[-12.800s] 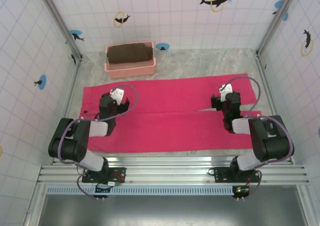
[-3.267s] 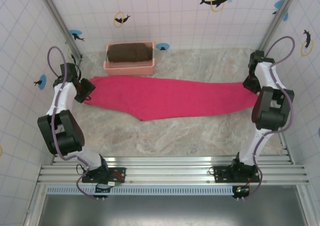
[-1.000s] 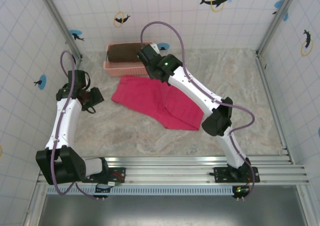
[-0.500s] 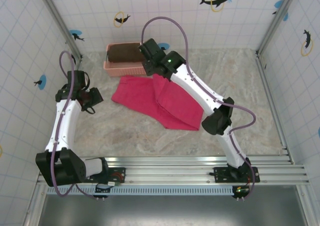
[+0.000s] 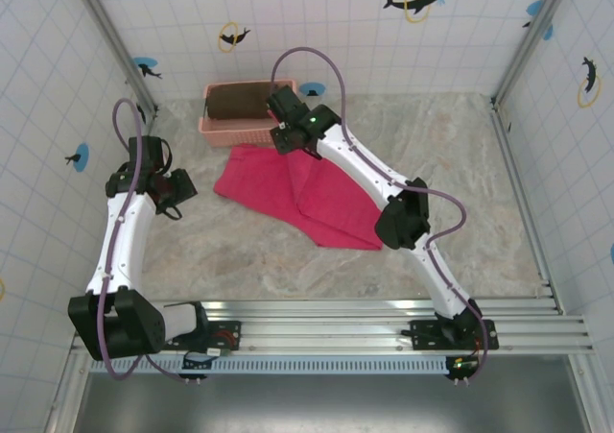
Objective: Roll up the long pants
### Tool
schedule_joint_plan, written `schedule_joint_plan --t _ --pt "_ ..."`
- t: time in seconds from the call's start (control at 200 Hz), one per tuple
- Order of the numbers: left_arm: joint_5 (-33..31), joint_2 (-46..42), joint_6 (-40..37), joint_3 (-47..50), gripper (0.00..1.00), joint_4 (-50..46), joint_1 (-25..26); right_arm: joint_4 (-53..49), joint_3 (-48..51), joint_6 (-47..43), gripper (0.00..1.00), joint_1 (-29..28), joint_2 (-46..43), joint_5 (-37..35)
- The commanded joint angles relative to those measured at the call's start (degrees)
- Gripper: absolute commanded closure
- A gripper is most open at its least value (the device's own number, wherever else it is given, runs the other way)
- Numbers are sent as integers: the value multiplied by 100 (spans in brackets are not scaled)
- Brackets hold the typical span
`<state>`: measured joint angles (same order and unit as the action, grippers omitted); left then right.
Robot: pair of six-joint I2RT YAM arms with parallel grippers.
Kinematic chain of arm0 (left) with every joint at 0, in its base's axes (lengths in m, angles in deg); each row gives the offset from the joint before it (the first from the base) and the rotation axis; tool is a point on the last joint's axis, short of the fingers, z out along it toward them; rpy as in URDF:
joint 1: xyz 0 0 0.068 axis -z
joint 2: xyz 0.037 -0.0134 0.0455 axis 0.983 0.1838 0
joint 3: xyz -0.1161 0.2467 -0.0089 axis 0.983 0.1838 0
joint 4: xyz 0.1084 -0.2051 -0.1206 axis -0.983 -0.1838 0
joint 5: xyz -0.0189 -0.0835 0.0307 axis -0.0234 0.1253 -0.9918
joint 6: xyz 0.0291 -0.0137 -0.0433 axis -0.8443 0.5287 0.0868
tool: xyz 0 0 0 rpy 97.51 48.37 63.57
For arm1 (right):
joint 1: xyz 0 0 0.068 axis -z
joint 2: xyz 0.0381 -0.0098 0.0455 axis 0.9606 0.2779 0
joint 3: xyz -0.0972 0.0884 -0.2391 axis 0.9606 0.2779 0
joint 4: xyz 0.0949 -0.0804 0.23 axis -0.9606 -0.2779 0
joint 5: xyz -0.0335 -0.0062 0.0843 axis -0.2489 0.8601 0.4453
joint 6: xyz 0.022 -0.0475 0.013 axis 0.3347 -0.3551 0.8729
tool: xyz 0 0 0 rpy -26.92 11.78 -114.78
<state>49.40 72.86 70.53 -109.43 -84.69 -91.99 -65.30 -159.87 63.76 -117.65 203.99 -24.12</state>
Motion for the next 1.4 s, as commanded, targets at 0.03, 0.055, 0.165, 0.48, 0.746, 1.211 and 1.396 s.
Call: schedule_joint_plan --t 0.03,0.055,0.165,0.48,0.746,1.211,1.396 --pt "-167 -71 46 7 37 -169 40 434 -248 125 100 14 180 319" --pt "-167 -62 46 4 37 -164 43 448 -263 136 100 16 210 347" --pt "-167 -103 50 15 37 -191 37 482 -325 187 100 50 368 459" --pt "-221 -604 165 185 37 -460 176 1124 -552 613 93 122 881 1171" --pt "-386 -737 145 123 37 -665 245 2663 -959 2020 33 -28 1542 2246" --pt "-272 -360 417 216 36 -147 516 1207 1768 848 22 625 -917 1211" --pt "-284 142 834 123 35 122 1161 1493 4429 787 12 1596 -2477 886"
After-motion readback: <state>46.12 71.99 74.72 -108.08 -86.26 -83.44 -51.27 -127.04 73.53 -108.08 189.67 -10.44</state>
